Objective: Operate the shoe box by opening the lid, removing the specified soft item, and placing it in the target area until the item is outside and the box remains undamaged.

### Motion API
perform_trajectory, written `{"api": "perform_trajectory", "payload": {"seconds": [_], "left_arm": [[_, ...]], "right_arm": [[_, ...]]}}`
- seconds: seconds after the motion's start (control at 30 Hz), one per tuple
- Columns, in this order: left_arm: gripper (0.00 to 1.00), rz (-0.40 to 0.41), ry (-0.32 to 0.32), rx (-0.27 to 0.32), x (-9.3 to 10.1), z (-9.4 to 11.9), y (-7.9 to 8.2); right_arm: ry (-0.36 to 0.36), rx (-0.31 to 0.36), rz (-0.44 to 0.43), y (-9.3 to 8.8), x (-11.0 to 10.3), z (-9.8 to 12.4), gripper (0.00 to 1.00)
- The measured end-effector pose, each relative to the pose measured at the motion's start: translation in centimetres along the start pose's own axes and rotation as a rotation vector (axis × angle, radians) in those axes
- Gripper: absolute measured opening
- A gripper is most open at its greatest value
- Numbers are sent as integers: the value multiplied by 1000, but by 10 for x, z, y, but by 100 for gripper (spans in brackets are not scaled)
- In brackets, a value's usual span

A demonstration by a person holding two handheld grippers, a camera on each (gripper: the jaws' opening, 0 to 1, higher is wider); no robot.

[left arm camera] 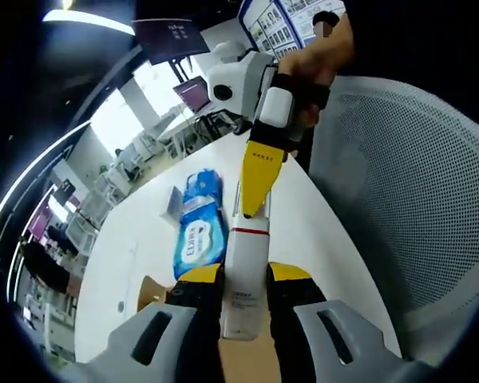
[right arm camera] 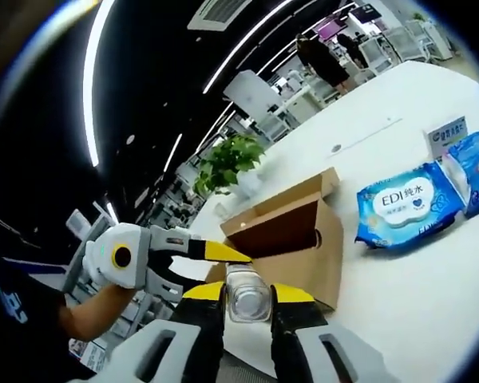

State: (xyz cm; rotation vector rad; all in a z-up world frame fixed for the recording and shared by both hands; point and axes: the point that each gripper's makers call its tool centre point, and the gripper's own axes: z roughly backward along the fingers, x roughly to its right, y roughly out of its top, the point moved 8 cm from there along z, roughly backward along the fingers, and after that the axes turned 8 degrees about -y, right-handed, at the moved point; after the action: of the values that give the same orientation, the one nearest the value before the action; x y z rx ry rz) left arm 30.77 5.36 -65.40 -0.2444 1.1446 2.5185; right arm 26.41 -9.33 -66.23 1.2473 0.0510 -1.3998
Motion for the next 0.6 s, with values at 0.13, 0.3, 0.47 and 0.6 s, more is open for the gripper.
{"api": "perform_trajectory", "payload": {"seconds": [0.13,0.3,0.47,0.6], "left_arm": [[21,29,-8,-2,0,-2,-3],[21,46,-11,8,1,-3,-3],[21,41,-15,2,0,-4,-2],[21,42,-17,-2,0,-5,-3]], "right_arm": [[8,-11,22,0,-1,1,16],[1,-25,52,1,-2,1,15],[1,-50,73,1,-2,2,15],[-4,-55,86,2,-1,1,15]]}}
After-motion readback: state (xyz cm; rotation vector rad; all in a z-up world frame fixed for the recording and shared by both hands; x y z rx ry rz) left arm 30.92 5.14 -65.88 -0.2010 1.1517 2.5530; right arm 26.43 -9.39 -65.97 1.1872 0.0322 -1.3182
